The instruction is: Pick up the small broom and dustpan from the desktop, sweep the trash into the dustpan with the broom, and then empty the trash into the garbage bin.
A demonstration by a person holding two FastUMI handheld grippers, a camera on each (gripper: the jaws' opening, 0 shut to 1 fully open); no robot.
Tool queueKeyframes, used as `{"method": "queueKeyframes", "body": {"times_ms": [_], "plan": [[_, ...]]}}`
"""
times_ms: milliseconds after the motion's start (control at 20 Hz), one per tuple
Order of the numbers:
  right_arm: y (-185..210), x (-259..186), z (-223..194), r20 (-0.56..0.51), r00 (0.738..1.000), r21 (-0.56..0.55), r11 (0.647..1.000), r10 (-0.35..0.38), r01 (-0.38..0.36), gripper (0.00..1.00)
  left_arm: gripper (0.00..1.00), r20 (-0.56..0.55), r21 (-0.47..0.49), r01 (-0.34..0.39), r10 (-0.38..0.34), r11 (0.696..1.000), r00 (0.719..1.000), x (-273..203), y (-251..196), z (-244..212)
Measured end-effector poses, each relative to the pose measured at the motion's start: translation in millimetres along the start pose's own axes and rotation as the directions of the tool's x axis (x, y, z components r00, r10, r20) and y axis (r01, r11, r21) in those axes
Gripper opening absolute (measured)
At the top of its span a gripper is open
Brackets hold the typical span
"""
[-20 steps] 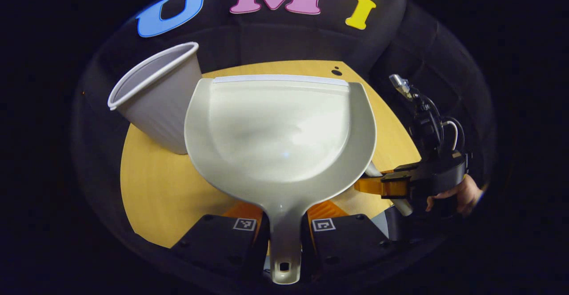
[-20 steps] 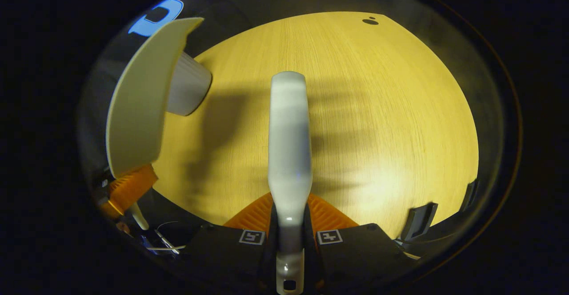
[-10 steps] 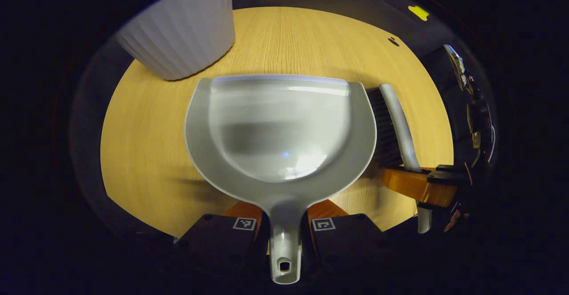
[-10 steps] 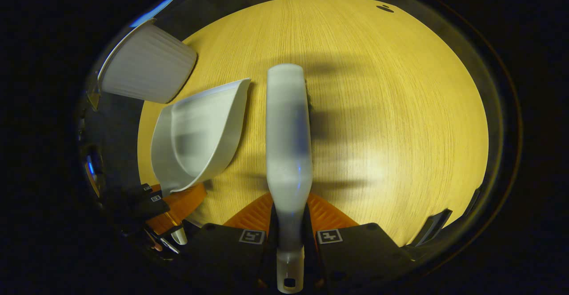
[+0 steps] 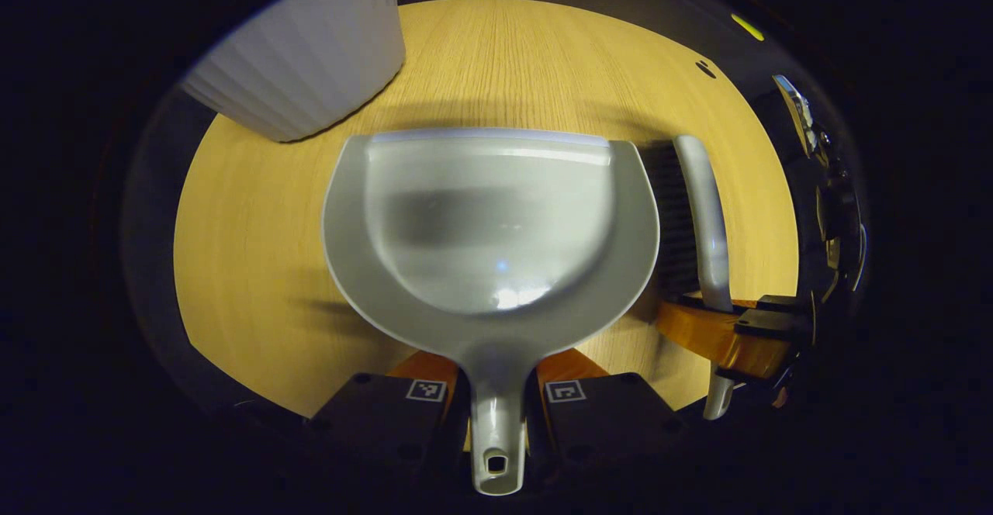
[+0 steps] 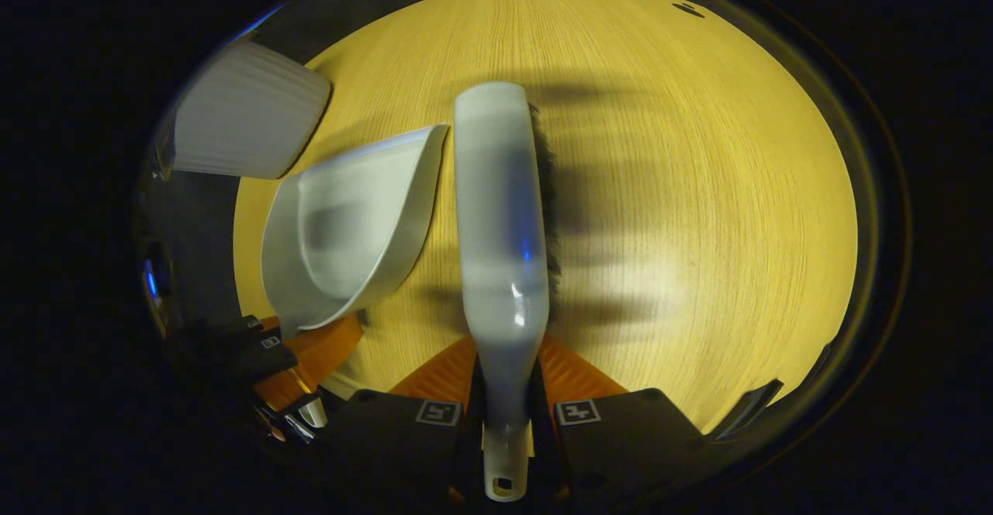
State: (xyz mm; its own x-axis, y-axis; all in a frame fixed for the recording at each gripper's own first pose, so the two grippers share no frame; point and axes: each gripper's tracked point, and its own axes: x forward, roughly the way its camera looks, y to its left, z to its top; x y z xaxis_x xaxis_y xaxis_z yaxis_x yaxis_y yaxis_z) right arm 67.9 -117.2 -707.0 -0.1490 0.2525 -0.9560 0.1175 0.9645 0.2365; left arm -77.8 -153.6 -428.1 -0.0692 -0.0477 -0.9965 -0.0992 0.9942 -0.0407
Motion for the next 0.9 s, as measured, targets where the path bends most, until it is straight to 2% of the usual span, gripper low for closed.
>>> {"method": "queueKeyframes", "body": {"times_ms": [100,150,200,250,300,350,400,450,500,550,750,800,900], "plan": [[-0.1,-9.7,-0.7,0.006,1.000,-0.010,1.000,0.000,0.000,0.34,0.32,-0.005,-0.005,0.005,-0.005,1.000,1.000,2.1,-3.7,-5.9],[1.6,-13.2,0.4,0.015,1.000,-0.010,1.000,0.006,-0.006,0.51,0.33,-0.005,0.001,0.015,-0.015,1.000,1.000,0.4,-3.4,-4.6],[3.0,-17.7,2.4,0.030,0.999,-0.008,1.000,0.013,-0.013,0.36,0.34,0.007,0.005,0.029,-0.029,1.000,1.000,-3.5,-5.9,-3.5],[4.5,-23.9,2.6,0.045,0.999,-0.004,1.000,0.022,-0.021,0.54,0.47,0.019,0.012,0.035,-0.035,0.999,0.999,-10.6,-6.0,-3.2],[6.7,-31.4,2.1,0.059,0.998,-0.006,1.000,0.031,-0.031,0.63,0.61,0.026,0.016,0.034,-0.034,0.999,0.999,-17.4,-5.7,-3.3],[7.9,-39.7,1.0,0.076,0.996,-0.014,0.999,0.037,-0.036,0.79,0.79,0.037,0.011,0.033,-0.033,0.999,0.999,-24.7,-5.2,-5.1],[7.3,-47.6,1.5,0.100,0.994,-0.030,0.999,0.036,-0.033,0.71,0.79,0.048,0.002,0.036,-0.036,0.999,0.998,-33.1,-4.9,-7.5],[6.9,-58.9,1.9,0.129,0.991,-0.049,0.998,0.033,-0.027,0.94,0.79,0.059,-0.007,0.042,-0.042,0.999,0.997,-42.6,-2.7,-14.0],[7.9,-71.3,1.6,0.156,0.987,-0.062,0.998,0.035,-0.026,0.80,0.79,0.070,-0.013,0.050,-0.049,0.999,0.996,-53.9,-2.3,-19.6],[11.4,-83.6,0.9,0.185,0.982,-0.069,0.997,0.047,-0.035,0.94,0.79,0.081,0.003,0.065,-0.065,0.998,0.995,-67.4,-2.2,-26.0],[25.1,-141.2,7.7,0.320,0.944,-0.090,0.994,0.082,-0.056,0.94,0.80,0.215,0.072,0.020,-0.035,0.997,0.976,-127.4,0.4,-25.0],[29.5,-158.8,12.1,0.364,0.927,-0.103,0.993,0.086,-0.051,0.94,0.79,0.273,0.066,0.020,-0.037,0.998,0.961,-147.0,-3.5,-19.8],[39.5,-191.2,22.2,0.462,0.882,-0.125,0.991,0.097,-0.044,0.94,0.79,0.420,0.044,0.021,-0.037,0.999,0.907,-189.5,-6.5,-6.9]]}}
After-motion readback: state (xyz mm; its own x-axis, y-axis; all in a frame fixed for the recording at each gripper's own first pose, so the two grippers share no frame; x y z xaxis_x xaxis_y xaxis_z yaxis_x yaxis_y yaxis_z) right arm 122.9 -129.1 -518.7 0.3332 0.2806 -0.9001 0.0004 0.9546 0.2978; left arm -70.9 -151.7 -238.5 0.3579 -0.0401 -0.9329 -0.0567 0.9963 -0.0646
